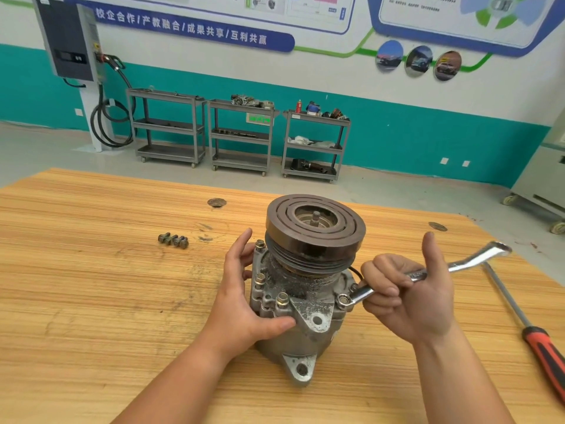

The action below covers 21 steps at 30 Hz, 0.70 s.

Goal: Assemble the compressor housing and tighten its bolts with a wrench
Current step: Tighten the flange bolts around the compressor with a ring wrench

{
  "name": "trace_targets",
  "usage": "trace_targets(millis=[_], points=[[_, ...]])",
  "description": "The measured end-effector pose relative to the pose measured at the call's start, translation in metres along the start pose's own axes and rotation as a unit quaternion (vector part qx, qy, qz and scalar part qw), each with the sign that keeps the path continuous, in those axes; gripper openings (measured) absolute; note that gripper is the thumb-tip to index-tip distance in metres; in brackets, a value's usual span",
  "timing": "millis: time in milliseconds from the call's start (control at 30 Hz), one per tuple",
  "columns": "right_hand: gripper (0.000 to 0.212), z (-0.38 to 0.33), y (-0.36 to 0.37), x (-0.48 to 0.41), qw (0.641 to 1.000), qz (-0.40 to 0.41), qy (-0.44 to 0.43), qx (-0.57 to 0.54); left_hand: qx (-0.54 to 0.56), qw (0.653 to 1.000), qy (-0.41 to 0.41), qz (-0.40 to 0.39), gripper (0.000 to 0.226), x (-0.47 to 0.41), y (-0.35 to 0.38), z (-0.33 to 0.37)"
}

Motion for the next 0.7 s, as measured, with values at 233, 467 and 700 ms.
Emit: trace_targets(millis=[233,467,700], points=[[0.047,0.031,0.062,0.043,0.938,0.258,-0.165,0.161,-0.005,1.000,0.007,0.003,0.119,-0.001,0.000,-0.001],[0.031,0.078,0.102,0.052,0.850,0.282,-0.192,0.401,-0.018,0.999,0.031,0.006,0.121,-0.003,0.001,-0.001],[0.054,0.021,0.061,0.053,0.955,0.102,-0.280,0.006,-0.020,1.000,0.012,0.000,0.117,-0.002,-0.001,-0.004]])
Point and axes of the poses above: each hand's wrist, its own x-axis away from the middle knuckle, its own y-axis out of the palm, z = x × y, the point moved 1 cm from there along -x, towards the middle knuckle, and after that the axes turned 5 degrees about x, right-handed, at the moved point
